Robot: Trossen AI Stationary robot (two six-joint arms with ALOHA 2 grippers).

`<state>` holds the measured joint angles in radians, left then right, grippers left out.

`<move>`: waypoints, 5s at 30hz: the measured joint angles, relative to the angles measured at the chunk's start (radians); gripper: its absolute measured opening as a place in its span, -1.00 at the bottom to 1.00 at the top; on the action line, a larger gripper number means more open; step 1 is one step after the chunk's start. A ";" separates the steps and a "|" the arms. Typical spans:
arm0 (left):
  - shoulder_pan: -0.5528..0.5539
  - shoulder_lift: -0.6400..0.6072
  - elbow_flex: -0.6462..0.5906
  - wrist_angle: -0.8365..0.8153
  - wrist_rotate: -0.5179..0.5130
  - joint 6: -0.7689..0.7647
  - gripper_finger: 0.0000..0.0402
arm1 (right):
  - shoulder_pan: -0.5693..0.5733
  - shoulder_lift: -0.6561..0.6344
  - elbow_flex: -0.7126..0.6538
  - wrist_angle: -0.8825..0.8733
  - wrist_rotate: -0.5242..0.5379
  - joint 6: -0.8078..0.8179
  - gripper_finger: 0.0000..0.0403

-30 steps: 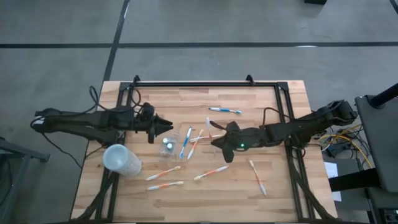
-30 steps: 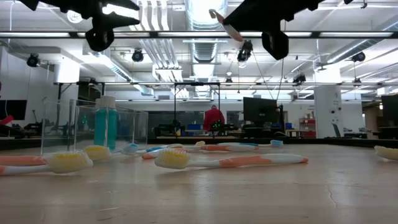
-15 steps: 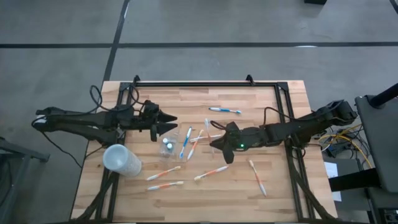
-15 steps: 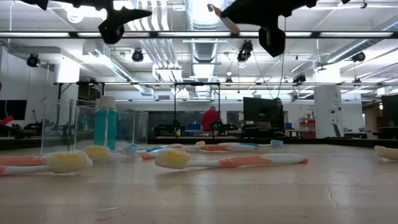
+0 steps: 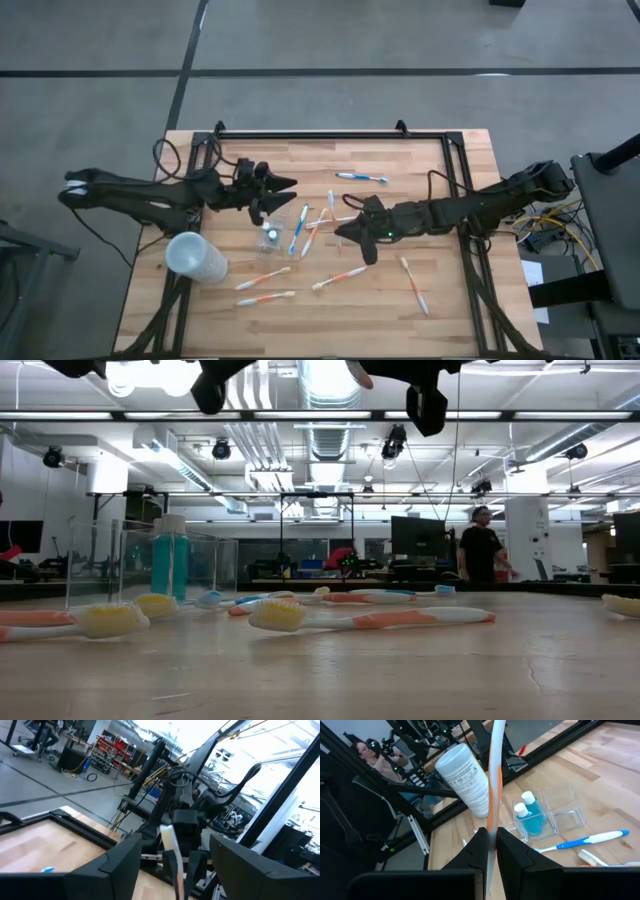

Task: Pick & Place toothbrushing station
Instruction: Put the orange toothbrush into the transparent organizer

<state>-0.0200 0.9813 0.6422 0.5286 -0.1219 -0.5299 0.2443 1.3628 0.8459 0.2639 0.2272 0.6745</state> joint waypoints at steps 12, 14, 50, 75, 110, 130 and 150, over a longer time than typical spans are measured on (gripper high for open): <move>0.000 0.156 0.082 0.040 0.002 0.023 0.19 | 0.000 0.000 0.000 0.003 0.000 -0.031 -0.89; 0.000 0.174 0.106 0.041 0.002 0.024 0.19 | 0.000 0.000 0.000 0.004 0.000 -0.032 -0.89; 0.000 0.361 0.255 0.031 0.055 0.026 -0.31 | 0.000 0.000 0.000 0.007 0.000 -0.050 -0.89; -0.001 0.361 0.255 0.033 0.061 0.031 -0.81 | 0.000 0.000 0.000 0.001 0.003 -0.043 -0.70; 0.003 0.261 0.252 -0.239 -0.138 0.380 -0.82 | 0.001 -0.003 0.001 0.000 -0.006 -0.019 0.31; -0.015 0.025 0.163 -0.594 -0.375 0.342 -0.82 | 0.001 -0.002 0.001 -0.033 0.000 -0.018 0.32; -0.016 -0.157 -0.118 -0.473 -0.374 0.244 -0.82 | 0.000 -0.002 0.000 -0.082 0.004 0.006 0.29</move>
<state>-0.0357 0.8238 0.5246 0.0554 -0.4957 -0.2854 0.2443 1.3613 0.8459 0.1820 0.2310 0.6809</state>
